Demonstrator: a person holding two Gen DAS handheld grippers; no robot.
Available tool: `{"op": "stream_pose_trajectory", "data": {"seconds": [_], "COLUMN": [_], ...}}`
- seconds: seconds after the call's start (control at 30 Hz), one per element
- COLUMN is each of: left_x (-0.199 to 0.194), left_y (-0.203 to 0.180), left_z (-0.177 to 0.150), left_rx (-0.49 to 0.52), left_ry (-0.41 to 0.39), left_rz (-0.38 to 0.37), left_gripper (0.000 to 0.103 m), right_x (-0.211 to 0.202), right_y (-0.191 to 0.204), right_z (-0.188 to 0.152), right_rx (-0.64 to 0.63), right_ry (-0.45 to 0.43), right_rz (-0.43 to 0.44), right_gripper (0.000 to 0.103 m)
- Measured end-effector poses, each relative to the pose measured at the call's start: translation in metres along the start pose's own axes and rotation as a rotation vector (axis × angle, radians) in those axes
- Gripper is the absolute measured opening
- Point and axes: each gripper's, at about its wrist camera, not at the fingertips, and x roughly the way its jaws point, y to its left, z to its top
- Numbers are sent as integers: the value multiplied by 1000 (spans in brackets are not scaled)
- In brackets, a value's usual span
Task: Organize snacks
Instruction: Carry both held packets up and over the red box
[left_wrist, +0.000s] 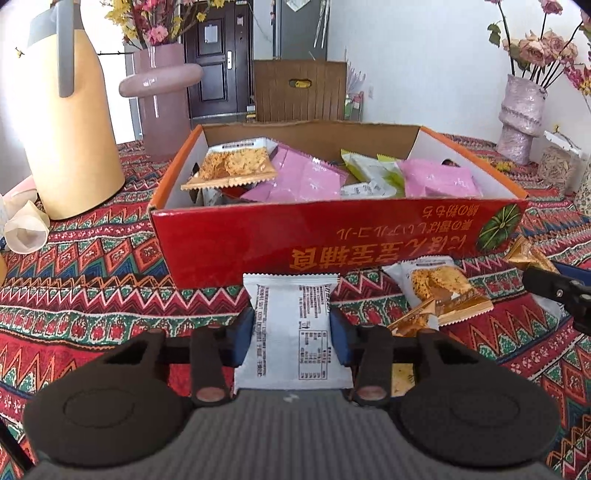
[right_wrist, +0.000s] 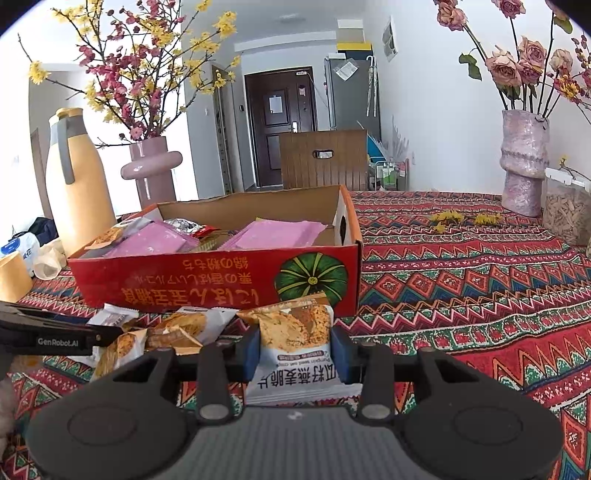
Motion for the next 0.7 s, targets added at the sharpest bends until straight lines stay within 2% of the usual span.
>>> {"op": "stream_pose_trajectory", "data": {"seconds": [0.4,0.7], "left_x": [-21,-55], "left_y": [1,-7], "left_z": [8,31], "left_rx": [-18,-3], "left_ry": [-45,-136], "left_rz": [-29,-42], "left_gripper": [44,44], "right_x": [-19,-42], "right_y": [-2,7], "right_z": [5,35], "right_rx": [6,-46], "right_ry": [-79,-173], "right_rz": [-15,-18], "right_gripper": [39,39]}}
